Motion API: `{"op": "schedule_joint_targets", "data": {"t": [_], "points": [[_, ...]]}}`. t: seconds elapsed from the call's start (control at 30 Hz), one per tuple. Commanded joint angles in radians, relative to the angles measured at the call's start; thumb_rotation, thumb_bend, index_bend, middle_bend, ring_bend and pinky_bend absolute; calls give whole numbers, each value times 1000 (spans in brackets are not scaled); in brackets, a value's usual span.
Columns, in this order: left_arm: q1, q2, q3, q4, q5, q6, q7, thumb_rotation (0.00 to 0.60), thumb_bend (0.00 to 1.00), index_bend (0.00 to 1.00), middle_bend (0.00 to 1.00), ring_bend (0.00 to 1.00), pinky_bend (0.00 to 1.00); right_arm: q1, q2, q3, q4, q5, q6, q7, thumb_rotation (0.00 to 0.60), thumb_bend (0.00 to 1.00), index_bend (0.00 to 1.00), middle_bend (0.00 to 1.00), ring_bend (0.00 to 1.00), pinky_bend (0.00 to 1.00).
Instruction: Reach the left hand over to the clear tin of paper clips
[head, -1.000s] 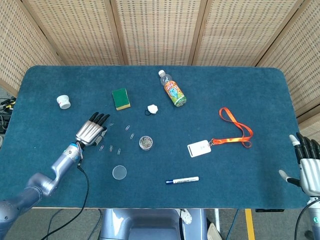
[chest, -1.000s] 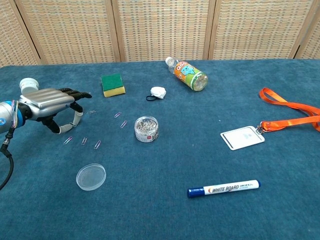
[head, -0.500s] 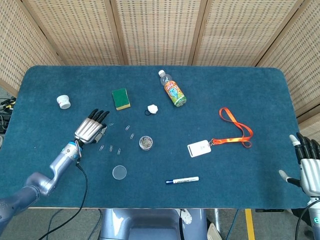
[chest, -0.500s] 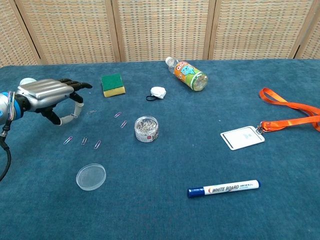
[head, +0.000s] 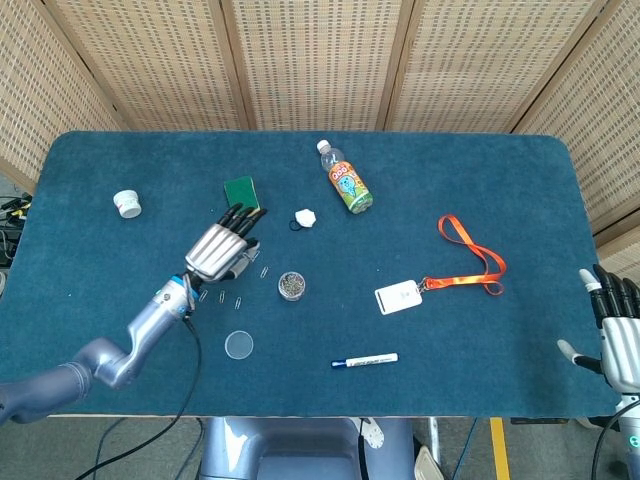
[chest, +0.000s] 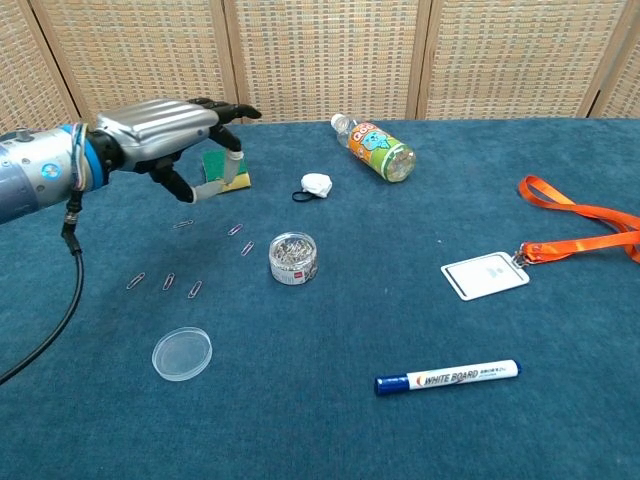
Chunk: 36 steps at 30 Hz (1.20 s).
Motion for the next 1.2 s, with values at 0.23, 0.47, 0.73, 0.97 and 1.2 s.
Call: {"op": "schedule_joint_targets", "data": {"t": [0.23,0.47,0.73,0.97,1.2], "points": [[-58,-67,-26,-78,-118,-75,201,600,503,795,0,0,0,-5,7,0,2,1,5,19,600,0,7,0,0,0],[-67,-131,-25,-21,-169,-101,210,600,503,795,0,0,0,-5,10,-4,0,-8,3,27,600,0,7,0,0,0],[-87,-176,-26,40,-172,-108,202,600,503,795,0,0,0,0,8,-6,1,-9,-7,30,600,0,7,0,0,0],[-92,-182,-19,29,-186,-116,230,600,503,794,0,0,0,4,8,-5,5,-4,-16,36,600,0,7,0,0,0],[-90,-179,-15,22,-190,-106,240,600,503,786,0,0,0,3,9,-4,7,-3,-13,41,600,0,7,0,0,0]]}}
